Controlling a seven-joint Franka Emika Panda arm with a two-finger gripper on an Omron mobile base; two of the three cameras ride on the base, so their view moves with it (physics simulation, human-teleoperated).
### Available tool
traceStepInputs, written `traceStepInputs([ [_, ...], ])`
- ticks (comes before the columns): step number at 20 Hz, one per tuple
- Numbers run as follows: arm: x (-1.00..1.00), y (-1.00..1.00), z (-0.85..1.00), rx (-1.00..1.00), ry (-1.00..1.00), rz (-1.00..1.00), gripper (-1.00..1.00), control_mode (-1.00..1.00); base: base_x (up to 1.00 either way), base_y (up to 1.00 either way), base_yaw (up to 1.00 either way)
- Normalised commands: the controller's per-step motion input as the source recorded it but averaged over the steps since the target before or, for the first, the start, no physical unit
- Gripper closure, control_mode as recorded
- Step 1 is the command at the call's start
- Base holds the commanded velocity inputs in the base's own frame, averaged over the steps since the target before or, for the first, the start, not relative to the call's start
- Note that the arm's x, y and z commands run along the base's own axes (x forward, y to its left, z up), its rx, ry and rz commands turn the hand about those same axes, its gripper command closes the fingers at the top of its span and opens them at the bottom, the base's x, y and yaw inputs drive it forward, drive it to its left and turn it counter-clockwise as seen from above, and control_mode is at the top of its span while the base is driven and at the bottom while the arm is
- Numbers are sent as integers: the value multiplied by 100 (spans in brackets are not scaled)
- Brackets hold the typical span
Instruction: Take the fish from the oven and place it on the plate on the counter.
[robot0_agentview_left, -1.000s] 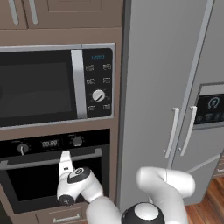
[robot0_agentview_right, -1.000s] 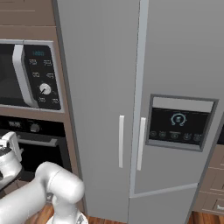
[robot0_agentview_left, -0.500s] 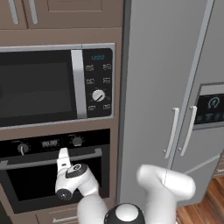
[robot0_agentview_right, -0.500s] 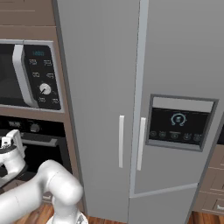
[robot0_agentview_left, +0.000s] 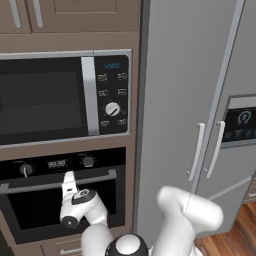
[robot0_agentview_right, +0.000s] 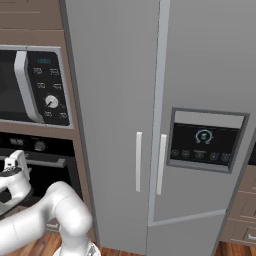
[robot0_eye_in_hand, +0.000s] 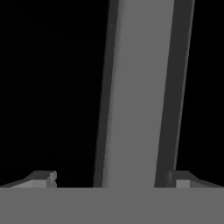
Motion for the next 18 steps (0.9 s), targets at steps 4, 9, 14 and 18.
traceStepInputs([
  [4, 32, 19, -23, 3, 0, 3, -100, -100, 0, 0, 0],
  [9, 46, 12, -16, 2, 0, 5, 100, -100, 0, 0, 0],
  [14, 13, 16, -12, 2, 2, 3, 100, -100, 0, 0, 0],
  [18, -52, 18, -20, -7, 3, 0, 100, -100, 0, 0, 0],
])
